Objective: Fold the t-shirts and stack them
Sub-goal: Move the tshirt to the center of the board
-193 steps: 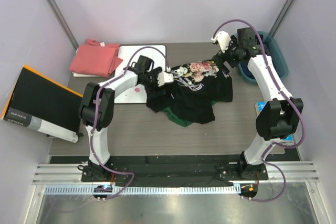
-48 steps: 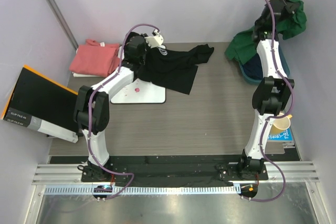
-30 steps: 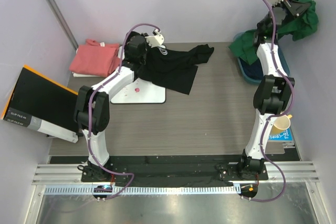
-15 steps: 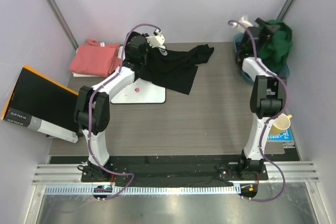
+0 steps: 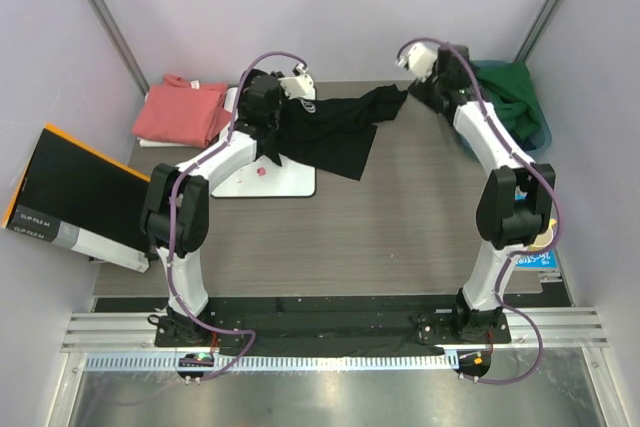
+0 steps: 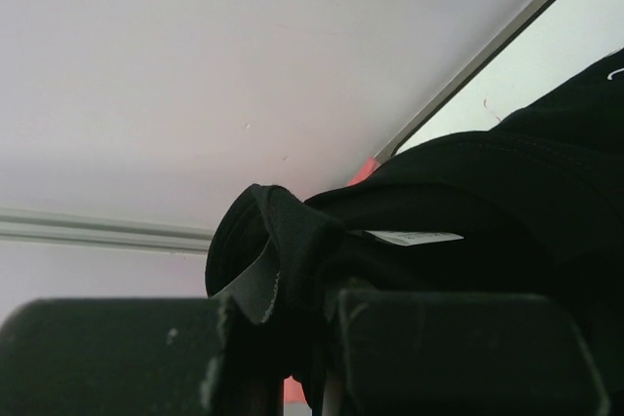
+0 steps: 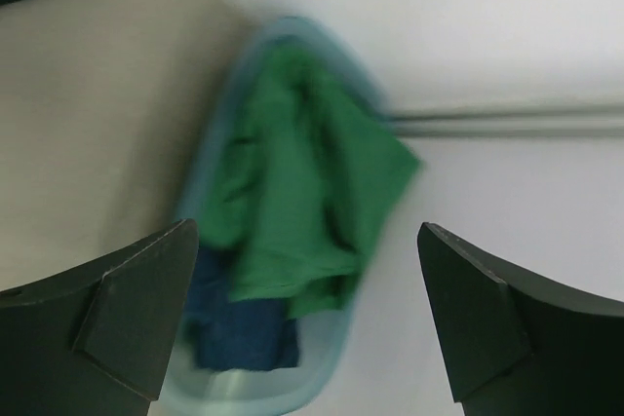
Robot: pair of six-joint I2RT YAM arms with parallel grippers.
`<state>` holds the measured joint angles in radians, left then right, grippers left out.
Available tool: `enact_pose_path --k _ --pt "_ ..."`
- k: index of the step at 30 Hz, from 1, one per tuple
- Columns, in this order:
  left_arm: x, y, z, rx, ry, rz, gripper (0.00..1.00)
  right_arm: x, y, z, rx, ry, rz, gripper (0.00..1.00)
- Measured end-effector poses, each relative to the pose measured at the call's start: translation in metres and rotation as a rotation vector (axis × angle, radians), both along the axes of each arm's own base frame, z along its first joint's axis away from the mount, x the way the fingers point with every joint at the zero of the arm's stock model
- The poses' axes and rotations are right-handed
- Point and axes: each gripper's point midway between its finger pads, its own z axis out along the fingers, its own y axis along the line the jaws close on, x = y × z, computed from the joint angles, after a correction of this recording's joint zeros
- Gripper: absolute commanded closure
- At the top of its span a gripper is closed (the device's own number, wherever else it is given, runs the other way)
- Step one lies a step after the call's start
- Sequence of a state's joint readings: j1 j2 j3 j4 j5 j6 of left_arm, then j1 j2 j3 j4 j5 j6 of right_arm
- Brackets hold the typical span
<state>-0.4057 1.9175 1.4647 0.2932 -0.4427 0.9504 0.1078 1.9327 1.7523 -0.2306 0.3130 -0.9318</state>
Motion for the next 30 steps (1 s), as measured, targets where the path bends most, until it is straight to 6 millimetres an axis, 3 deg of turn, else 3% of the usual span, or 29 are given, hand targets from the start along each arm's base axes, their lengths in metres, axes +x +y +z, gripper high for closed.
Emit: enact_pose_path --k 2,8,10,13,22,27,30 --pt "-0.001 0.0 -0.002 0.003 0.008 0.001 1.0 -0.023 0.029 -0.028 0.029 0.111 0.123 0.0" --pt "-0.005 0.002 0.003 0.004 0.008 0.001 1.0 -0.106 0.139 -0.144 0.032 0.497 0.539 0.01" --pt "-0.006 0.003 0.006 0.003 0.005 0.001 1.0 -0.124 0.162 -0.164 0.032 0.574 0.625 0.01" --pt "-0.008 0.003 0.01 0.0 -0.001 0.001 1.0 -0.132 0.181 -0.177 0.04 0.612 0.693 0.01" --pt "-0.016 0.007 0.01 0.005 0.006 0.001 1.0 -0.117 0.202 -0.2 0.055 0.628 0.731 0.02" --pt "-0.017 0.007 0.007 0.011 0.015 0.001 1.0 -0.123 0.224 -0.221 0.05 0.662 0.775 0.06" --pt "-0.017 0.007 0.007 0.012 0.017 0.001 1.0 -0.117 0.242 -0.217 0.054 0.63 0.807 0.14"
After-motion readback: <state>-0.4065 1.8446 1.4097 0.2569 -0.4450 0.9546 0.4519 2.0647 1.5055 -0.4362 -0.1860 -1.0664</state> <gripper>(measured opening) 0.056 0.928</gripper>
